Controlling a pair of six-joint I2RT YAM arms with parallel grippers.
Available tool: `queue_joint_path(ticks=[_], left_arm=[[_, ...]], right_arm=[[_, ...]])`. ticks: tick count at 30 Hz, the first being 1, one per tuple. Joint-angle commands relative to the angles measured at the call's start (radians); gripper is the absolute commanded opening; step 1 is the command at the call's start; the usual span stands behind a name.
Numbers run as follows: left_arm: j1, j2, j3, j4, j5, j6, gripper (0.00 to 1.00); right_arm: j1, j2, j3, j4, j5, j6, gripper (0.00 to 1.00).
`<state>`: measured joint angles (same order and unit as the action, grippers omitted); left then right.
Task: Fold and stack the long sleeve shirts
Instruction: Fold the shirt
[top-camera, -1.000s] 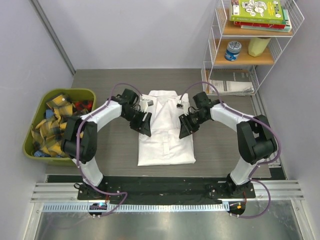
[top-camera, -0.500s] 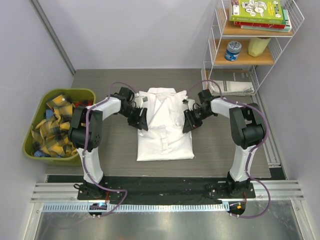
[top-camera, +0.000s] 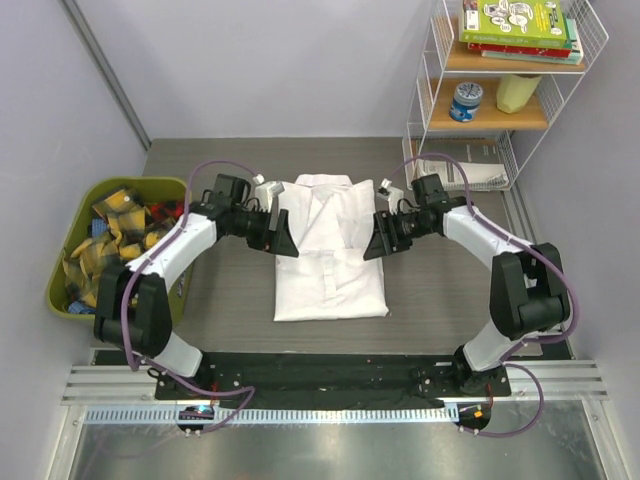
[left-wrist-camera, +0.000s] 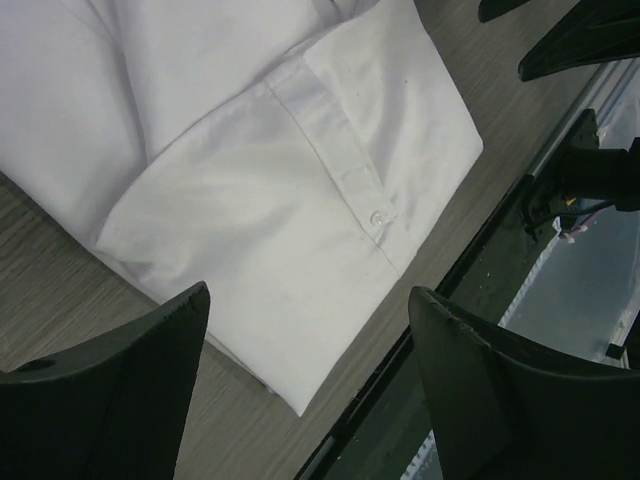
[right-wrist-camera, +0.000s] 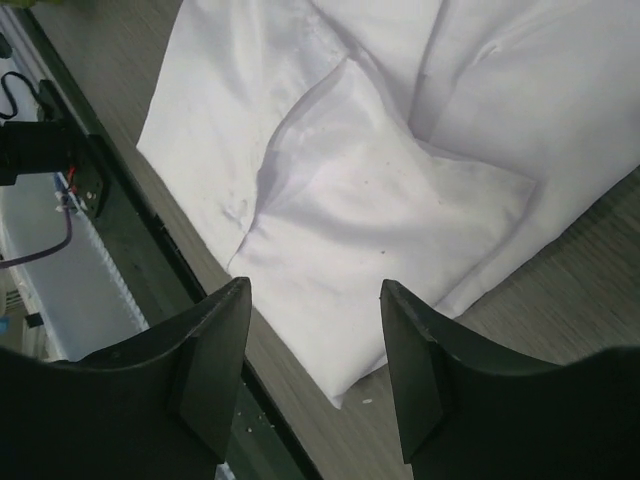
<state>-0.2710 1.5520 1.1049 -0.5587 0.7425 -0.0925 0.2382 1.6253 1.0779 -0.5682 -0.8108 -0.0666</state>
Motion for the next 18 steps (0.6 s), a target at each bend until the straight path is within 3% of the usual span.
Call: queue_joint_path(ticks=[1,7,18], left_arm=[[0.001,0.047,0.002,0.033,-0.113,0.017,0.75],[0.001,0.169,0.098,-0.027,-0.221,0.077,0.66],[0.001,0.29,0.142,-0.029,-0.229,0.088,0.61]], right_arm=[[0.003,0.046,0.034,0.068,0.163,-0.004,0.6],[0.003,0.149,0.117,0.062,0.26,-0.052,0.61],[0.003,0.231,0.163,0.091,0.188,-0.018,0.52]])
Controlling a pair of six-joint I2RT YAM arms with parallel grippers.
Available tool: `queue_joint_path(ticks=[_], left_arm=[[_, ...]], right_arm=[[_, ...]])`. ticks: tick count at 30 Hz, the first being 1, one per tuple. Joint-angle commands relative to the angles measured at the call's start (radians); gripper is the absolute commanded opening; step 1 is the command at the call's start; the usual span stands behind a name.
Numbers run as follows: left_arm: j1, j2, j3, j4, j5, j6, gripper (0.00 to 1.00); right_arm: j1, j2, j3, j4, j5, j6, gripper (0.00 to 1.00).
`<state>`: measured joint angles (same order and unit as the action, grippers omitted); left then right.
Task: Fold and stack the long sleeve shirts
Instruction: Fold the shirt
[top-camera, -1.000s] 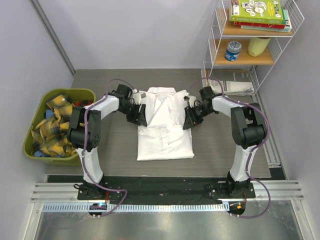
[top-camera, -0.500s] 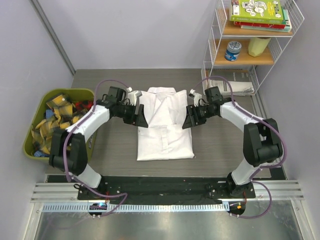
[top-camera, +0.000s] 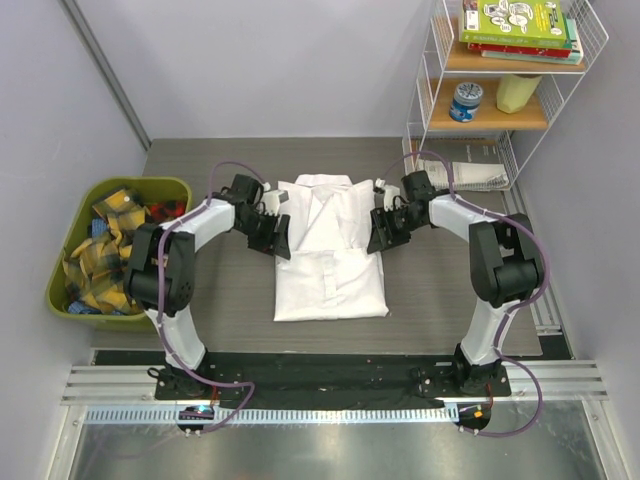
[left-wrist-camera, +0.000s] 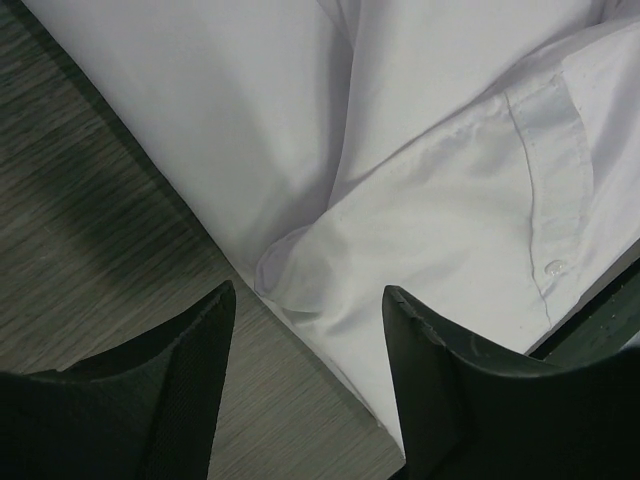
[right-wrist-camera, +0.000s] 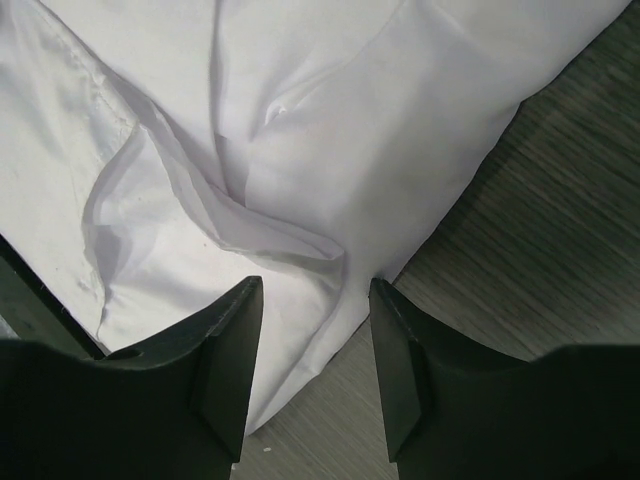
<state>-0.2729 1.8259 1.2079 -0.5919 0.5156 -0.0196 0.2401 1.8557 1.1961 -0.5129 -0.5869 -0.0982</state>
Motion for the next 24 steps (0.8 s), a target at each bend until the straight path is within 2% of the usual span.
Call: queue_joint_path(ticks=[1,6,11,15,19,20,21,23,24], left_arm=[[0.003,0.021,0.042,0.006,0.0,0.015,0.59],[0.003,0.039,0.056,0.014,0.018,0.015,0.5],[0.003,0.05,0.067,0.012,0.02,0.015,0.47],[0.001,0.044,0.065,0.004,0.035,0.015,0.41],[0.0,0.032,0.065,-0.003,0.06,0.015,0.28],[-0.002,0.029,0.067,-0.003,0.069,0.017,0.25],[-0.003,0.027,0.07,-0.003,0.073,0.015,0.17],[-0.006,0.027,0.082,-0.003,0.087,0.015,0.1],[-0.008,0.024,0.087,-0.002,0.09,0.015,0.01]], right_arm=[[0.002,0.005,0.046,0.036,-0.039,0.017,0.51],[0.002,0.026,0.059,0.036,-0.048,0.018,0.48],[0.008,0.053,0.071,0.036,-0.073,0.022,0.46],[0.008,0.056,0.069,0.034,-0.076,0.025,0.41],[0.01,0.05,0.071,0.031,-0.076,0.02,0.24],[0.01,0.048,0.071,0.031,-0.077,0.02,0.14],[0.01,0.04,0.071,0.031,-0.074,0.018,0.1],[0.007,0.03,0.069,0.024,-0.061,0.012,0.02],[0.005,0.024,0.068,0.022,-0.054,0.008,0.01]])
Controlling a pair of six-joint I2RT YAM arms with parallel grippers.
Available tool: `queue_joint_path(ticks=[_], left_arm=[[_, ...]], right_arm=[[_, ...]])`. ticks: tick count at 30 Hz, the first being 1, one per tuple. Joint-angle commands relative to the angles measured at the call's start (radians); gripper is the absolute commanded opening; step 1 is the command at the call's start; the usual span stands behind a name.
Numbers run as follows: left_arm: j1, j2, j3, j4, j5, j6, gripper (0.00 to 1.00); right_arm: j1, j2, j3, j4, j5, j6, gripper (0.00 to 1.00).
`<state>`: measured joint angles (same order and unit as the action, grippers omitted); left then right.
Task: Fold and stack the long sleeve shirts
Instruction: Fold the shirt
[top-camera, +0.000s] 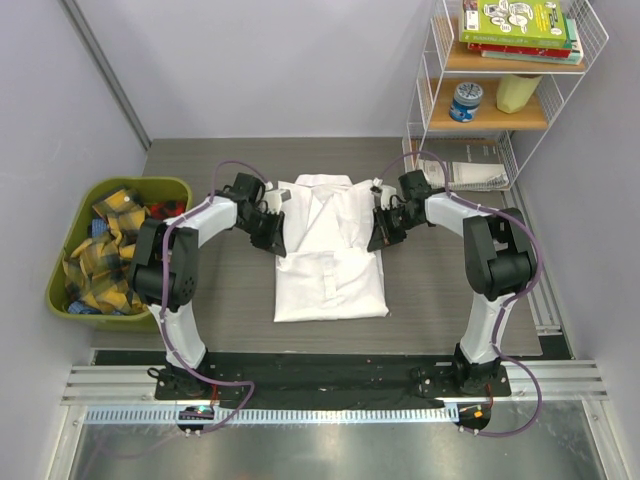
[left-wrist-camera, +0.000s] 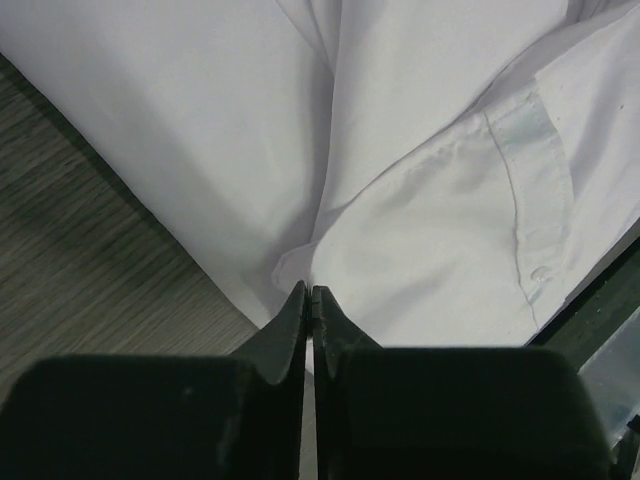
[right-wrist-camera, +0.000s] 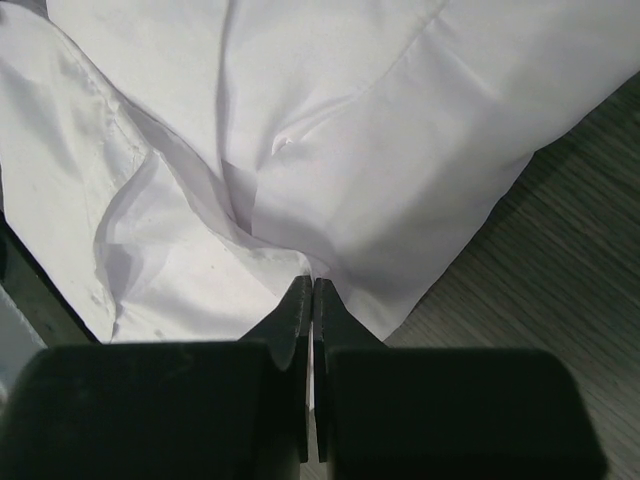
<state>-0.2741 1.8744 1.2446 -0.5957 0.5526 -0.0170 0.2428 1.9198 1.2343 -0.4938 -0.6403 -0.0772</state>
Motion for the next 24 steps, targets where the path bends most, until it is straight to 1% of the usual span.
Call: queue_joint_path(ticks=[1,2,8,14,22,23,24], left_arm=[[-0.005,-0.026,0.062,0.001,0.055,0.012,0.0],[-0.007,-0.029,0.067,0.002,0.056,0.043,0.0],[-0.007,-0.031,0.087,0.027,0.023,0.061,0.0],[-0.001,0.068,0.13,0.033,-0.092,0.055,0.0],[0.016,0.149,0.21,0.04,-0.152,0.042,0.0],[0.019,0.152,0.219,0.039,-0.145,0.038,0.08],[0.024,0.149,0.239,0.034,-0.128,0.035,0.16]], right_arm=[[0.001,-0.056,0.028,0.0,0.005,-0.025,0.01],[-0.005,-0.064,0.025,-0.006,0.013,-0.03,0.01],[-0.049,-0.084,0.034,-0.023,0.039,-0.059,0.01],[-0.053,0.005,0.083,0.006,0.074,-0.052,0.01],[-0.053,0.094,0.162,0.054,0.102,-0.032,0.01],[-0.053,0.097,0.172,0.054,0.106,-0.03,0.03],[-0.054,0.096,0.182,0.049,0.106,-0.029,0.07]])
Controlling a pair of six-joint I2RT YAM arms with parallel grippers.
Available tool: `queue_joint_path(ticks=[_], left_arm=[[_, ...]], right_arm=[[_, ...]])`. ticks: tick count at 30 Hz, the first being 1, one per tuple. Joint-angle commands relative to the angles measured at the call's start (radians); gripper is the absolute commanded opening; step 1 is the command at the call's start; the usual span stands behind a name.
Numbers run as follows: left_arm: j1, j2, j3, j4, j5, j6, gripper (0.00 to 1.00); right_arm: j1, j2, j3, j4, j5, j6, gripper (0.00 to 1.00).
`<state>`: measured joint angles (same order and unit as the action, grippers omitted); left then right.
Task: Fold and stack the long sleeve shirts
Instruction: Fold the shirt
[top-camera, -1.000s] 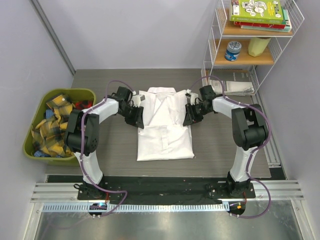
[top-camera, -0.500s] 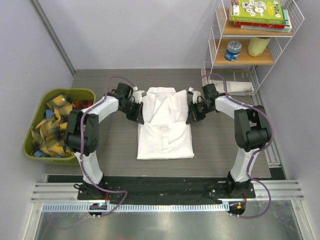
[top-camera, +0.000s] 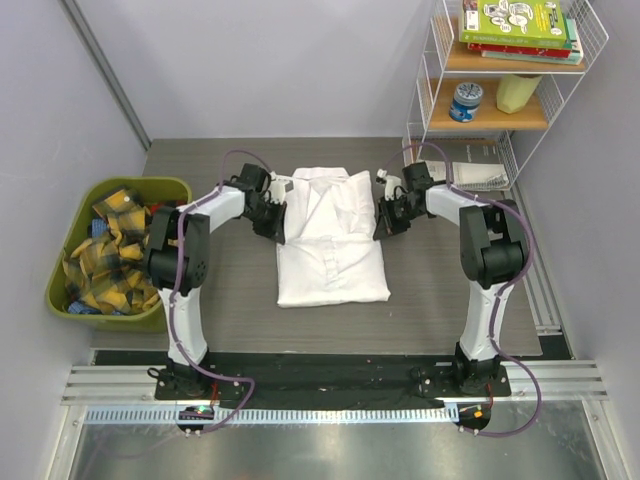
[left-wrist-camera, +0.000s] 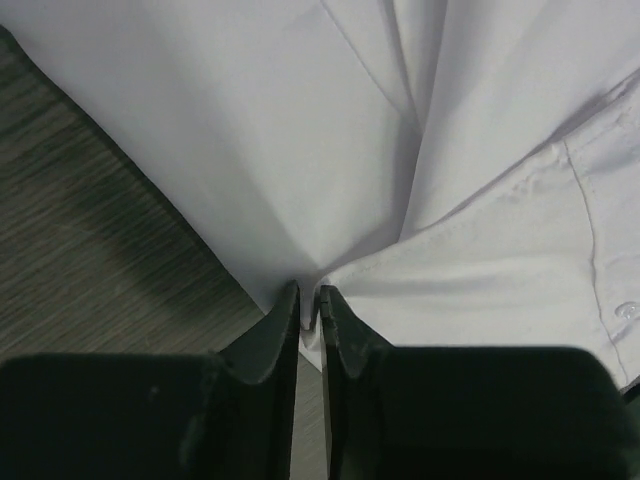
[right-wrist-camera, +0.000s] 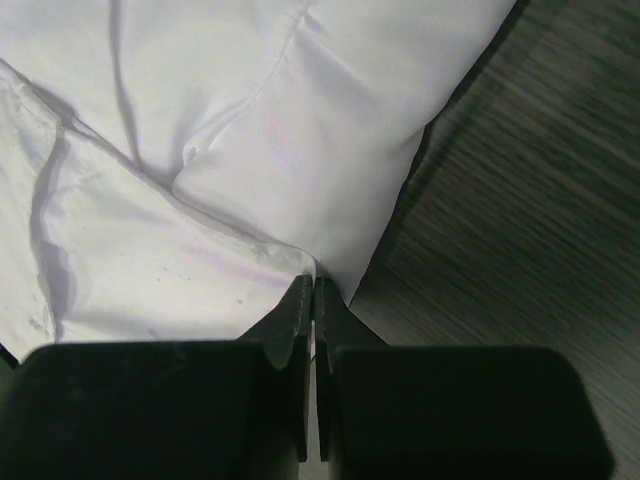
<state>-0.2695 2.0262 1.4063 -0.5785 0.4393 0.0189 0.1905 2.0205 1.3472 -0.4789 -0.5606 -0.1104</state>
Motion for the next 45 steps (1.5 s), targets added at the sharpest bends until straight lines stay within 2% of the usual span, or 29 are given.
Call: queue_joint_path(ticks=[1,2,4,5,7,8,9,11,12,13,14,15,17,18,20,24,25,30,36,40,43,44,45], left_arm=[[0.021,-0.014,0.083,0.008,-0.004,-0.005,0.25],[0.03,-0.033,0.083,0.011,0.004,-0.01,0.39],[0.05,-0.162,0.03,0.052,0.126,-0.014,0.52],[0.061,-0.225,0.001,0.071,0.148,-0.067,0.64],[0.062,-0.389,-0.081,0.08,0.264,-0.091,0.83],[0.056,-0.435,-0.152,0.085,0.295,-0.158,1.0],[0.05,-0.476,-0.193,0.092,0.379,-0.195,1.0],[0.007,-0.592,-0.329,0.123,0.435,-0.314,1.0],[-0.014,-0.633,-0.384,0.199,0.47,-0.37,1.0],[-0.057,-0.697,-0.442,0.266,0.484,-0.431,1.0],[-0.078,-0.73,-0.567,0.352,0.495,-0.504,1.0],[-0.103,-0.754,-0.625,0.541,0.496,-0.672,1.0],[-0.175,-0.788,-0.757,0.719,0.47,-0.797,1.0],[-0.198,-0.785,-0.789,0.873,0.461,-0.879,1.0],[-0.252,-0.747,-0.837,0.943,0.421,-0.905,1.0],[-0.263,-0.646,-0.888,1.084,0.414,-0.956,1.0],[-0.263,-0.626,-0.897,1.109,0.42,-0.976,1.0],[-0.222,-0.471,-0.934,1.154,0.414,-0.979,1.0],[-0.149,-0.345,-0.96,1.114,0.45,-0.962,0.97],[-0.102,-0.334,-0.977,1.073,0.49,-0.936,0.94],[-0.062,-0.397,-0.989,1.042,0.57,-0.906,0.93],[-0.053,-0.42,-0.985,1.033,0.597,-0.899,0.92],[-0.042,-0.444,-0.978,1.03,0.625,-0.892,0.89]], right_arm=[[-0.002,-0.02,0.079,0.025,0.024,0.006,0.11],[-0.003,-0.037,0.102,-0.013,0.016,0.006,0.14],[-0.006,-0.127,0.133,-0.09,-0.022,0.011,0.33],[-0.01,-0.167,0.138,-0.114,-0.047,0.017,0.43],[-0.01,-0.291,0.119,-0.164,-0.143,0.059,0.76],[-0.008,-0.327,0.101,-0.167,-0.181,0.086,0.87],[0.001,-0.365,0.075,-0.167,-0.27,0.107,0.99],[0.027,-0.455,-0.032,-0.138,-0.33,0.211,1.0],[0.044,-0.485,-0.084,-0.103,-0.356,0.262,1.0],[0.09,-0.511,-0.206,0.004,-0.395,0.314,0.99],[0.119,-0.563,-0.273,0.07,-0.416,0.436,1.0],[0.151,-0.583,-0.333,0.135,-0.427,0.487,1.0],[0.256,-0.618,-0.472,0.311,-0.441,0.591,1.0],[0.282,-0.624,-0.505,0.357,-0.44,0.612,1.0],[0.317,-0.591,-0.559,0.436,-0.446,0.633,1.0],[0.325,-0.475,-0.588,0.506,-0.485,0.662,1.0],[0.325,-0.444,-0.612,0.586,-0.493,0.682,1.0],[0.288,-0.272,-0.64,0.643,-0.541,0.687,1.0],[0.216,-0.155,-0.701,0.636,-0.601,0.672,1.0],[0.204,-0.144,-0.692,0.573,-0.628,0.626,1.0],[0.184,-0.203,-0.657,0.395,-0.662,0.516,1.0],[0.176,-0.245,-0.642,0.329,-0.676,0.42,1.0],[0.167,-0.264,-0.591,0.169,-0.685,0.361,1.0]])
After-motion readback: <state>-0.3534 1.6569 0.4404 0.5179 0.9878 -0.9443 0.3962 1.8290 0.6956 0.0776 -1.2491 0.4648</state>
